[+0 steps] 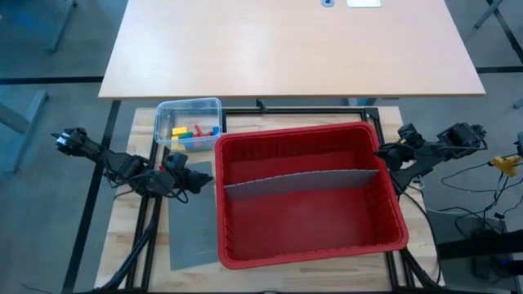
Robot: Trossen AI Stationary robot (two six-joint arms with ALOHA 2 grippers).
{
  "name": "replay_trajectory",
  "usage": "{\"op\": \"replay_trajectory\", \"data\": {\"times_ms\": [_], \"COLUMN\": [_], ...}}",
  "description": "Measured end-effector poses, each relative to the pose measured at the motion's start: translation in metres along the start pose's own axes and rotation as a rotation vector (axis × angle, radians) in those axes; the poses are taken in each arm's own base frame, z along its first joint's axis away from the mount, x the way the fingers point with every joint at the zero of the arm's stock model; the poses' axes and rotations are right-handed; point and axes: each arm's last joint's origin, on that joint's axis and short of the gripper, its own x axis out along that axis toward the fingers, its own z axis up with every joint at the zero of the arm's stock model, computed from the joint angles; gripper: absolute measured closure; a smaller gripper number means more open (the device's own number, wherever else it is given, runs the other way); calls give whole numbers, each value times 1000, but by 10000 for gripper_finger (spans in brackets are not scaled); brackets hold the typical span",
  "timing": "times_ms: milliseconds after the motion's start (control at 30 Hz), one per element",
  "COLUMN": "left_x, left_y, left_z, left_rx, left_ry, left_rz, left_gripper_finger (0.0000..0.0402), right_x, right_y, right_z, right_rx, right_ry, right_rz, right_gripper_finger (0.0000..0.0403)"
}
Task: Sort blocks
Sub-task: Insert the bin divider into the red bin
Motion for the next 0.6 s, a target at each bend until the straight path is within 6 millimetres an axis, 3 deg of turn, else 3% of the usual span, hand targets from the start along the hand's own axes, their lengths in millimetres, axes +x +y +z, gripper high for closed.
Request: {"op": "replay_trajectory", "data": {"times_ms": [300,600], "left_x": [18,43], "left_y": [-10,-7], "left_z": [6,12], "left_rx": [29,41], "left_ry": [8,54], "left_rz": [-39,17], "left_gripper_finger": [205,228], "right_x": [0,0], "right_y": [0,0], "right_z": [1,1], "right_rx": [-4,-8], "right_ry": [-23,-23], "right_rz": [-7,-7], "right_gripper_finger": [213,213]}}
